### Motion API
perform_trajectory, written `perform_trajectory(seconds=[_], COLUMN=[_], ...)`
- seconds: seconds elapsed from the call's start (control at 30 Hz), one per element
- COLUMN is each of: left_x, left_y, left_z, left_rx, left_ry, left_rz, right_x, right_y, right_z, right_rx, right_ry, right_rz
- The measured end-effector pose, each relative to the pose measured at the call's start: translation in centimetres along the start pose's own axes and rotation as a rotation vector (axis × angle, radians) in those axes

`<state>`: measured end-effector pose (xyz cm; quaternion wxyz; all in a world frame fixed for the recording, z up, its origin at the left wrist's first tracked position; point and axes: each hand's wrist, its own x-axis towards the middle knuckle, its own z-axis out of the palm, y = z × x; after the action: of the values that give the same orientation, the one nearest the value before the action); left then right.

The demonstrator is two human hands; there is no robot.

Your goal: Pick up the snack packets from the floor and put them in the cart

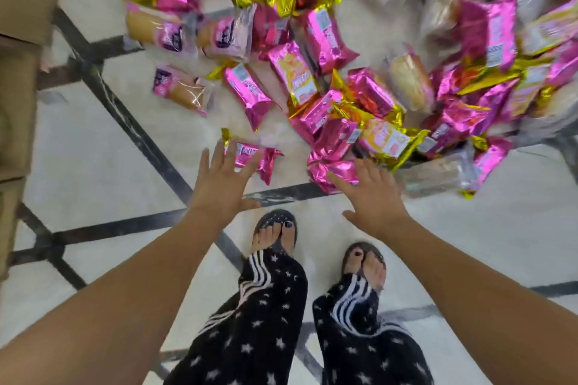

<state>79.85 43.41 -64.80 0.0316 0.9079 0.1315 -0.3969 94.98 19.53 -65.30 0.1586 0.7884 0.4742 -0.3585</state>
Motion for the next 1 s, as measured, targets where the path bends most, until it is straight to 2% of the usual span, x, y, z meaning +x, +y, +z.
perform_trajectory(seconds=[0.1,0.27,0.47,0.57,0.63,0.77,1.0], left_x=[3.1,6.0,5.4,3.4,1.5,-3.3,-12.2], left_y=[-0.2,-1.0,0.3,1.3,1.8,1.9,0.6], left_z=[2.9,6.2,7.4,6.0,4.3,-1.0,-13.6], left_rx=[0.029,-0.089,-0.261,-0.333,-0.382,-0.493,-0.463], left_ry=[-0.009,0.252,0.254,0.216,0.125,0.113,0.321], left_rz=[0.028,0.051,-0.024,-0.061,-0.093,-0.184,-0.224], right_x=[3.3,5.3,4.1,2.2,0.6,-3.4,-11.7], right_y=[0.9,2.2,1.5,0.4,-0.3,-1.4,-1.3], right_z=[3.0,6.2,7.2,6.5,4.9,-1.2,-15.9], right_rx=[-0.054,0.062,0.223,0.296,0.353,0.551,0.629], right_ry=[0.012,0.219,0.29,0.245,0.186,0.17,0.195], right_rz=[-0.027,-0.086,-0.086,-0.073,-0.053,0.006,0.112])
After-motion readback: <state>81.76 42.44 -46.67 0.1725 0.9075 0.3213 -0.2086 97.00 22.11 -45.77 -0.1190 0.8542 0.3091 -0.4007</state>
